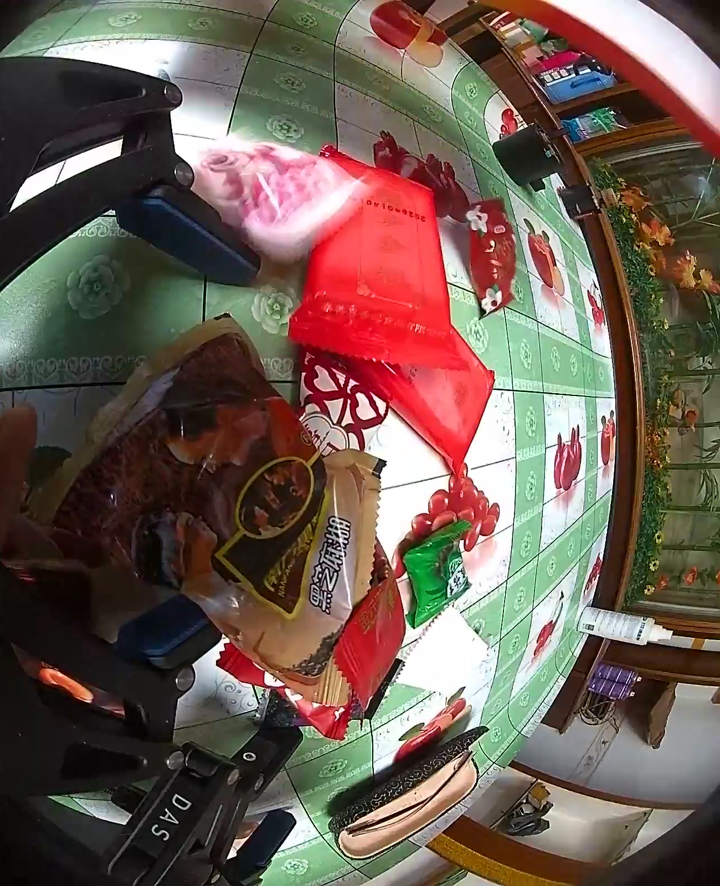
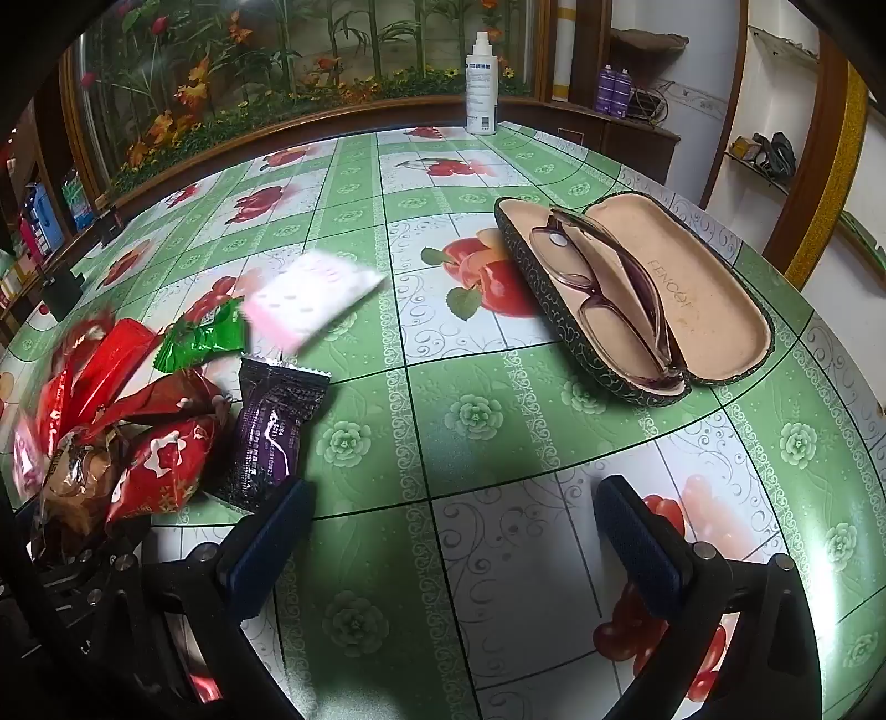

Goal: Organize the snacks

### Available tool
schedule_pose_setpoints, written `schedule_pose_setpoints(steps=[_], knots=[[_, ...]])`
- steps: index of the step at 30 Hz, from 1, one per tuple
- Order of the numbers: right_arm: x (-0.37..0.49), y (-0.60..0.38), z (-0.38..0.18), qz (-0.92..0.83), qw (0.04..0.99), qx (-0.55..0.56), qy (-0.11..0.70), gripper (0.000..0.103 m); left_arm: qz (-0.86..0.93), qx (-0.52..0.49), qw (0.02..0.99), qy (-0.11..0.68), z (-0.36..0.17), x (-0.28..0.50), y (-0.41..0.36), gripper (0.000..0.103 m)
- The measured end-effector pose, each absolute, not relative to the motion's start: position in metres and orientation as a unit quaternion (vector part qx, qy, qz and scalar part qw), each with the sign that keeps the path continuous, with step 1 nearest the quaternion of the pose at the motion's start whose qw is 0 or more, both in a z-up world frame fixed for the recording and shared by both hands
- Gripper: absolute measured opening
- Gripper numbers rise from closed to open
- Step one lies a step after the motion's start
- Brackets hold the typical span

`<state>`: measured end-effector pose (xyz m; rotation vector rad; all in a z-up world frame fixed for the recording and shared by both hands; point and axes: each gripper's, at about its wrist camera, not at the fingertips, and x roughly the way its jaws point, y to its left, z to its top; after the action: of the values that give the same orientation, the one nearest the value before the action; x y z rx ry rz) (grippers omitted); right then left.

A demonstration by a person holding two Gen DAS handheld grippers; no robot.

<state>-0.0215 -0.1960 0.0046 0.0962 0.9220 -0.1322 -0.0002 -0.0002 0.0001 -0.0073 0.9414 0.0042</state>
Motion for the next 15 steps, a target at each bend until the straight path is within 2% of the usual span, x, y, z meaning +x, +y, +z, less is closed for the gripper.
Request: schedule_pose_setpoints(steps=[15], knots=[[-0.0208,-0.1958,0.0039,-0.069,0.892,0.037,0.446,0.103,0.001,-0.005,0.891,0.454,0.0001,-0.0001,0.0000,0.103]])
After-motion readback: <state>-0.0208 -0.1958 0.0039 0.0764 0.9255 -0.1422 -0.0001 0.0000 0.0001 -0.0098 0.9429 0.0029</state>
